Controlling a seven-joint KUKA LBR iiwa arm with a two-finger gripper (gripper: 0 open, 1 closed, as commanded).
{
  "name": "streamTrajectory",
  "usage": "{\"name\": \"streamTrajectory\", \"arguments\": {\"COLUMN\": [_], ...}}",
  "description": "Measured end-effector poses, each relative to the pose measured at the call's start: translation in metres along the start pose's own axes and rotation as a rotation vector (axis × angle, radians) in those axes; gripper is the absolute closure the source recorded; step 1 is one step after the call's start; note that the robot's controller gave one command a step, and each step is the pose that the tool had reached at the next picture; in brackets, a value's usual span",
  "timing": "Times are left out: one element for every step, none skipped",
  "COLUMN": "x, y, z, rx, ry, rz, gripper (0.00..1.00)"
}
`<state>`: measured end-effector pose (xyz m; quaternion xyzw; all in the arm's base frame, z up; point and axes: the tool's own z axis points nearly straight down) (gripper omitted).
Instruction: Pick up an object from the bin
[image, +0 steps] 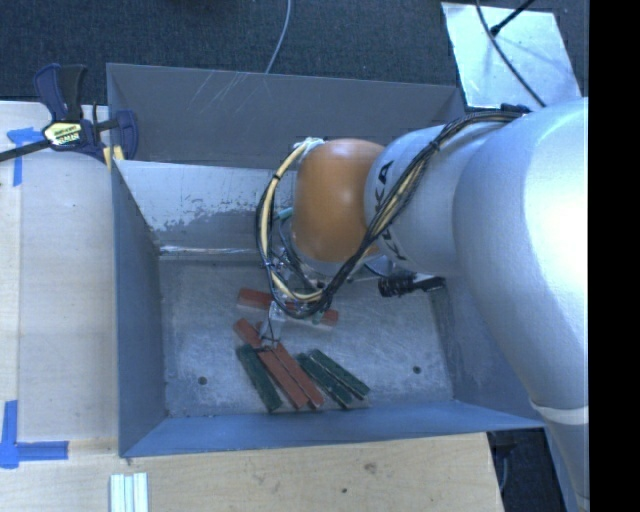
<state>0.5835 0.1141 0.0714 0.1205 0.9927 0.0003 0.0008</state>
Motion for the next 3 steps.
{"name": "streamTrajectory", "arguments": {"x": [-0.0115, -0.0115, -0.0103], "y": [-0.0056, -0.0056, -0.0062], "z": [-0.0026, -0.0026, -0.0061], "rx": [-0.006, -0.006, -0.003], "ry": [-0.011, -0.011, -0.006], "rz": [0.108, 0.108, 0.108], "gripper": [1.0, 1.0, 1.0]}}
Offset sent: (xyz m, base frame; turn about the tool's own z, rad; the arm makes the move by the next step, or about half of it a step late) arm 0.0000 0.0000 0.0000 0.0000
